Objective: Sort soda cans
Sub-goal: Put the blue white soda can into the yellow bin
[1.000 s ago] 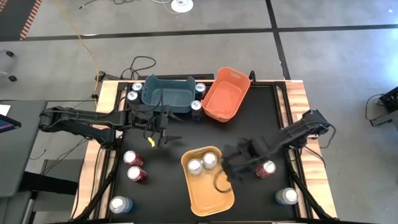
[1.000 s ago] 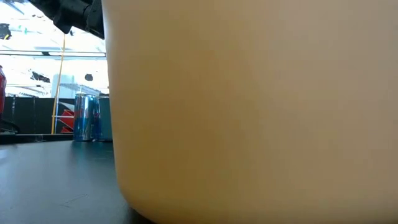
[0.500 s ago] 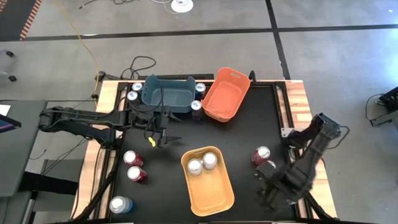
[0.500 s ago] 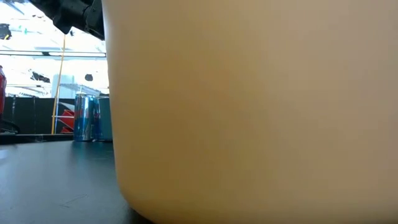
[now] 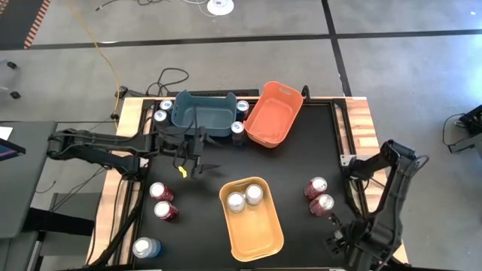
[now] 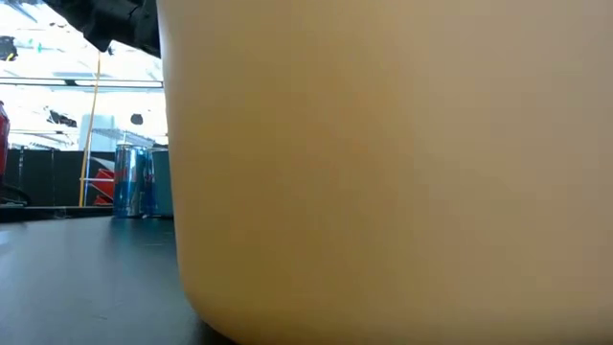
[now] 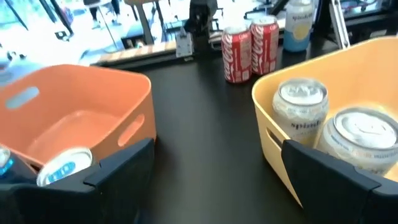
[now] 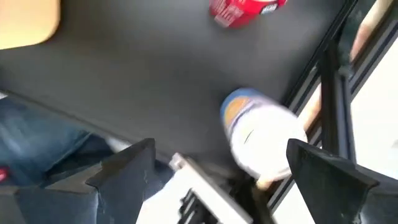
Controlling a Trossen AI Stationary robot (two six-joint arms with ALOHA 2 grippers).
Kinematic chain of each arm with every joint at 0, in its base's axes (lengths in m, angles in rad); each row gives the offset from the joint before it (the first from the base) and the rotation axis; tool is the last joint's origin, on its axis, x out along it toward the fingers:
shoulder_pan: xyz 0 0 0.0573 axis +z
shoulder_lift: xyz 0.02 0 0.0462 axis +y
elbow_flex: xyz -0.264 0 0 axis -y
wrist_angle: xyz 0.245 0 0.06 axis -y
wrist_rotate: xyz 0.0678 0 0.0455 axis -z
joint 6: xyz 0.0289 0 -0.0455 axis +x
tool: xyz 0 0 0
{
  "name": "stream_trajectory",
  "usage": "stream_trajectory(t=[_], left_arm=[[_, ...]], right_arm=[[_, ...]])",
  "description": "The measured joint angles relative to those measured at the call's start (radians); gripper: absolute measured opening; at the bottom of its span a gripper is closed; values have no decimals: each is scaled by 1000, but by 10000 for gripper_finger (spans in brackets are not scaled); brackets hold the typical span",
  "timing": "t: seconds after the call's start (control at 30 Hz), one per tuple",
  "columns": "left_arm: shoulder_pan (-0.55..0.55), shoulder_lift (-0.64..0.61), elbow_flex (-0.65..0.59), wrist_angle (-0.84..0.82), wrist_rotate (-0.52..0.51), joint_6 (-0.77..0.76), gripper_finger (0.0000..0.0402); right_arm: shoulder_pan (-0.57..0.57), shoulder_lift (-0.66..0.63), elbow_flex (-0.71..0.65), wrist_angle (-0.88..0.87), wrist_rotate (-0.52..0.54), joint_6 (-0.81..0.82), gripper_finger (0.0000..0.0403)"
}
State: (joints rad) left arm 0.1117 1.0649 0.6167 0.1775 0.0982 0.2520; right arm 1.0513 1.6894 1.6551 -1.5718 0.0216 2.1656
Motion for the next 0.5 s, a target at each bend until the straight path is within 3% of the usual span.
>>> stream_trajectory(t=[0.23,0.5], left_arm=[[0,0,0,98,0,73,349],[0,0,0,94,0,93,349]], right_arm=[[3,0,-81,2,-125,-67,379],[60,0,-121,18,-127,-70,379]])
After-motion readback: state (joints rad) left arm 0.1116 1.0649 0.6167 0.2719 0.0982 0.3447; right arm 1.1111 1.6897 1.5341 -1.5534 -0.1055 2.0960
